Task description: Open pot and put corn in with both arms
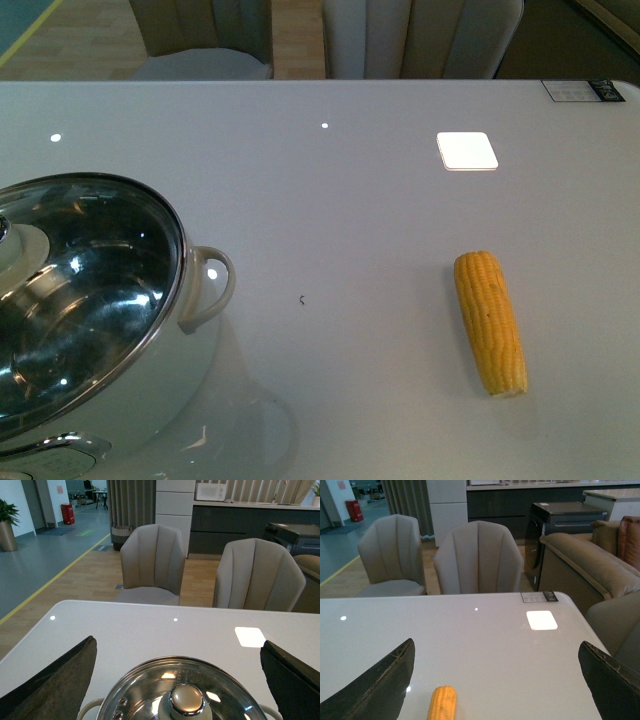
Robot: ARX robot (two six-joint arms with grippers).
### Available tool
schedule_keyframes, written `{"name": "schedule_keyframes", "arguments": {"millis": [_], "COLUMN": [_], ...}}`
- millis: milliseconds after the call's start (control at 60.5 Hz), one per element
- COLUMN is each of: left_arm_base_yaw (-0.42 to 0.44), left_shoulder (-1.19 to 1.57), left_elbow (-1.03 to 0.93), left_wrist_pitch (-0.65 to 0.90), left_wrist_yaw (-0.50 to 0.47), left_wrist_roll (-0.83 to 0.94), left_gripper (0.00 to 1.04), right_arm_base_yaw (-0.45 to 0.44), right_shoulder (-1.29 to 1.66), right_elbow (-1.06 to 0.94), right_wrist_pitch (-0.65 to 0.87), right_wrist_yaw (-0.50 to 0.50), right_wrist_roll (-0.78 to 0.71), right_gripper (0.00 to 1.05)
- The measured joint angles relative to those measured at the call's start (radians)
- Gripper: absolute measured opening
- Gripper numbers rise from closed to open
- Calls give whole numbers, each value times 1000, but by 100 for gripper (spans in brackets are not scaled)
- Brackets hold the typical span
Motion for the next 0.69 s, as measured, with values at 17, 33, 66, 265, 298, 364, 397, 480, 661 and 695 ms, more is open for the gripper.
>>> {"name": "schedule_keyframes", "arguments": {"millis": [17,33,66,265,298,364,397,480,661,695], "left_arm_base_yaw": [0,0,0,0,0,0,0,0,48,58], "left_shoulder": [0,0,0,0,0,0,0,0,166,221], "left_elbow": [0,0,0,0,0,0,0,0,122,153], "left_wrist_pitch": [0,0,0,0,0,0,0,0,-280,-336], "left_wrist_yaw": [0,0,0,0,0,0,0,0,168,188], "left_wrist_roll": [0,0,0,0,0,0,0,0,-143,-174], "left_gripper": [98,98,98,98,98,98,98,98,98,98], "right_arm_base_yaw": [0,0,0,0,0,0,0,0,0,0], "right_shoulder": [0,0,0,0,0,0,0,0,0,0], "right_elbow": [0,0,0,0,0,0,0,0,0,0], "right_wrist_pitch": [0,0,0,0,0,0,0,0,0,0], "right_wrist_yaw": [0,0,0,0,0,0,0,0,-2,-2], "right_wrist_roll": [0,0,0,0,0,0,0,0,0,0], "right_gripper": [96,96,96,96,96,96,96,96,96,96]}}
